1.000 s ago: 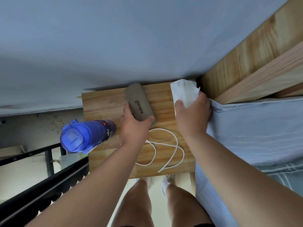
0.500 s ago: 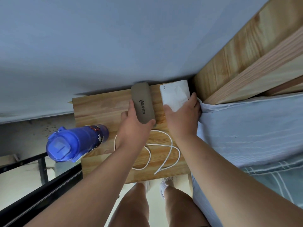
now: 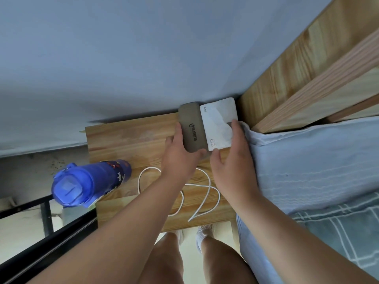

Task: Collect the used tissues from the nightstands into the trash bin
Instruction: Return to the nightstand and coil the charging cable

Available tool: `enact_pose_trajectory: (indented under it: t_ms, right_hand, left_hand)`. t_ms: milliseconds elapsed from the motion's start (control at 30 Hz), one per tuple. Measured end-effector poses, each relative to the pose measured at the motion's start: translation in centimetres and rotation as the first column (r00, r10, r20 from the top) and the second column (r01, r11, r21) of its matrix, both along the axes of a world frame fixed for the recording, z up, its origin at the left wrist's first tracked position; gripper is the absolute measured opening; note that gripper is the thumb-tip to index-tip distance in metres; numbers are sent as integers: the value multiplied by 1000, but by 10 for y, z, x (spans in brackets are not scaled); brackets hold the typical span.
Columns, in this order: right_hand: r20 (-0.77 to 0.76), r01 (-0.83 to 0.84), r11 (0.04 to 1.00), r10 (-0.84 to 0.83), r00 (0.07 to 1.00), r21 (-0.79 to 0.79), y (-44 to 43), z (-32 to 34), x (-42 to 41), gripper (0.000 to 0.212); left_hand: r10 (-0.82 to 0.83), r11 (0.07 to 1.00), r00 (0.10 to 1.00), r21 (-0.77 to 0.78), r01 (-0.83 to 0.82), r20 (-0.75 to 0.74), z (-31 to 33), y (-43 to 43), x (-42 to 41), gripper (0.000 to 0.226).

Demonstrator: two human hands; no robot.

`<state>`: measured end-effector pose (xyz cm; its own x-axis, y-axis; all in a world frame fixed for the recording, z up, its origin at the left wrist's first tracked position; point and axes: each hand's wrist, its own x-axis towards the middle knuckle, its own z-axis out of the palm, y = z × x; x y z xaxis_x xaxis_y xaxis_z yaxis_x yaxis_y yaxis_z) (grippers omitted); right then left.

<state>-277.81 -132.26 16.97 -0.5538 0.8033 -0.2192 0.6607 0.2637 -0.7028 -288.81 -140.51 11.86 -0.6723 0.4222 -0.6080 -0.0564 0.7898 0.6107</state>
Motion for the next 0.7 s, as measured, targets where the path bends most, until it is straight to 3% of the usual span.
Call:
enact_pose_trajectory:
  t_ms: [133, 200, 300, 333, 467, 533, 600, 700]
  right_hand:
    - [177, -124, 986, 143, 974, -113, -1, -3, 4, 69]
    - [176, -111, 987, 130, 976, -116, -1, 0, 0, 67]
    - [102, -131, 989, 124, 987, 70, -8, 11, 2, 57]
    - [71, -162, 977, 153, 986, 140, -14, 13, 4, 52]
    - [40, -302, 943, 299, 953, 137, -41, 15, 17, 35]
    - [107, -362, 930, 353, 929, 70, -54, 10, 22, 34]
    - [176, -366, 931, 360, 916, -1, -63, 4, 27, 35]
    - [237, -366, 930, 364, 901, -35, -69, -3, 34, 35]
  left_hand:
    - [124, 982, 990, 133, -132, 63, 20, -28, 14, 106]
    - [214, 946, 966, 214, -241, 144, 35, -60, 32, 93]
    - [388, 887, 891, 167, -430, 234, 51, -121, 59, 55]
    - [466, 857, 855, 126, -500, 228, 53, -142, 64, 52]
    - [687, 725, 727, 52, -686, 6, 53, -200, 55, 67]
    - [727, 685, 684, 104, -721, -53, 50, -209, 37, 93]
    - [713, 692, 700, 200, -694, -40, 48, -205, 16, 121]
    - [656, 710, 754, 367, -601, -36, 49, -187, -7, 120]
